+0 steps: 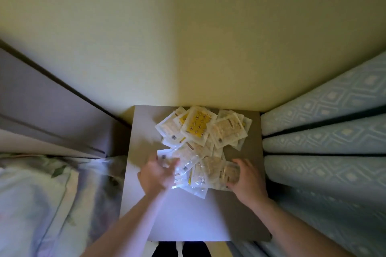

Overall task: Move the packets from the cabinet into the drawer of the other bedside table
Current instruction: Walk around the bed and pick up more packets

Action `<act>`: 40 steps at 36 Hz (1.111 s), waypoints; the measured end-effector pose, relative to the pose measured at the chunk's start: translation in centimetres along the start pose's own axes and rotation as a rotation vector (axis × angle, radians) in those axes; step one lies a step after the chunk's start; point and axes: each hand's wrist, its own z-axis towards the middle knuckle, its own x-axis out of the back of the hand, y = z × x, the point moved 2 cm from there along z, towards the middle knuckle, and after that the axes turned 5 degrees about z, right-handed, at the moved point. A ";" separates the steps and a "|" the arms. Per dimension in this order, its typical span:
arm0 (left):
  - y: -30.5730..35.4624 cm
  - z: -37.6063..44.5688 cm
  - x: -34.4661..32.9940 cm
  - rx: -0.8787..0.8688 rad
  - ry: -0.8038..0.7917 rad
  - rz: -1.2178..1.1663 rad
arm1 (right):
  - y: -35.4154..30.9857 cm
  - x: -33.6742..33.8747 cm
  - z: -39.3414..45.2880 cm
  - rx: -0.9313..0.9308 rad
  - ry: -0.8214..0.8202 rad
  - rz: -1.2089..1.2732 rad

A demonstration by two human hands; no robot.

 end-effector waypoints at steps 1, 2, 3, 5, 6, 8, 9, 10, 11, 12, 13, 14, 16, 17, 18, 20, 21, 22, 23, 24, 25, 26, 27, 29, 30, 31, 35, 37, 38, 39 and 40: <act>-0.2 0.0 0.0 -0.013 0.002 -0.014 | 0.2 -0.2 0.0 -0.001 0.020 -0.006; -0.5 0.1 0.0 -0.018 0.005 -0.026 | 0.3 -0.4 0.0 -0.005 0.035 -0.014; -0.7 0.0 0.1 -0.018 0.008 -0.044 | 0.5 -0.6 -0.1 -0.011 0.045 -0.025; -1.2 -0.2 0.3 -0.011 0.001 -0.112 | 0.9 -1.0 -0.4 -0.015 0.066 -0.041; -1.3 -0.4 0.6 -0.007 -0.012 -0.151 | 1.1 -1.2 -0.6 -0.014 0.075 -0.042; -2.1 -0.8 1.0 0.005 -0.046 -0.186 | 1.4 -1.4 -1.2 -0.026 0.088 -0.035; -2.6 -1.1 1.3 0.008 -0.058 -0.196 | 1.5 -1.4 -1.5 -0.036 0.094 -0.033; -3.3 -1.3 1.7 0.009 -0.065 -0.214 | 1.6 -1.5 -1.8 -0.045 0.099 -0.030; -4.0 -1.5 2.0 0.017 -0.069 -0.230 | 1.7 -1.5 -2.0 -0.044 0.111 -0.024; -4.6 -1.7 2.5 0.027 -0.071 -0.242 | 1.8 -1.6 -2.3 -0.037 0.125 -0.015; -5.2 -2.1 3.1 0.039 -0.072 -0.250 | 1.9 -1.7 -2.5 -0.029 0.142 0.002; -5.7 -2.4 3.6 0.037 -0.072 -0.255 | 1.9 -1.7 -2.7 -0.030 0.158 0.024; -6.4 -3.1 4.7 0.015 -0.068 -0.260 | 2.0 -1.8 -2.9 -0.050 0.170 0.034; -6.7 -3.4 5.1 0.005 -0.071 -0.267 | 2.1 -1.9 -2.9 -0.062 0.167 0.022; -7.0 -3.7 5.4 -0.002 -0.078 -0.274 | 2.2 -1.9 -2.9 -0.079 0.163 0.008; -7.6 -4.1 6.0 -0.009 -0.090 -0.285 | 2.5 -2.0 -2.9 -0.114 0.147 -0.019; -7.9 -4.3 6.3 -0.007 -0.096 -0.290 | 2.5 -2.0 -3.0 -0.131 0.130 -0.041; -8.3 -4.4 6.5 -0.005 -0.103 -0.292 | 2.5 -2.1 -3.1 -0.147 0.098 -0.073; -8.4 -4.6 6.7 -0.006 -0.107 -0.300 | 2.4 -2.1 -3.3 -0.154 0.069 -0.096; -8.6 -4.7 7.0 -0.019 -0.110 -0.301 | 2.4 -2.1 -3.4 -0.164 0.055 -0.087; -8.4 -4.8 7.3 -0.034 -0.115 -0.308 | 2.3 -2.2 -3.6 -0.168 0.072 -0.032; -8.4 -4.7 7.4 -0.050 -0.124 -0.306 | 2.1 -2.2 -3.7 -0.176 0.102 0.070; -8.3 -4.7 7.5 -0.071 -0.139 -0.310 | 1.9 -2.1 -3.9 -0.182 0.140 0.195; -8.1 -4.6 7.6 -0.117 -0.172 -0.302 | 1.3 -1.8 -4.1 -0.195 0.225 0.419; -8.1 -4.4 7.6 -0.140 -0.186 -0.276 | 0.8 -1.5 -4.2 -0.206 0.259 0.495; -8.2 -4.2 7.4 -0.164 -0.189 -0.242 | 0.4 -1.3 -4.3 -0.222 0.279 0.565; -7.0 -3.5 6.6 -0.338 -0.200 -0.045 | -0.2 -1.3 -3.5 -0.288 0.244 0.695; -5.8 -3.0 5.7 -0.421 -0.228 0.005 | -0.7 -1.3 -2.8 -0.278 0.187 0.651; -5.4 -2.6 5.1 -0.436 -0.244 0.041 | -1.3 -1.4 -2.5 -0.276 0.151 0.626; -5.0 -2.2 4.5 -0.445 -0.253 0.063 | -1.8 -1.4 -2.3 -0.277 0.120 0.608; -4.7 -1.7 3.8 -0.439 -0.256 0.081 | -2.2 -1.6 -2.0 -0.285 0.103 0.601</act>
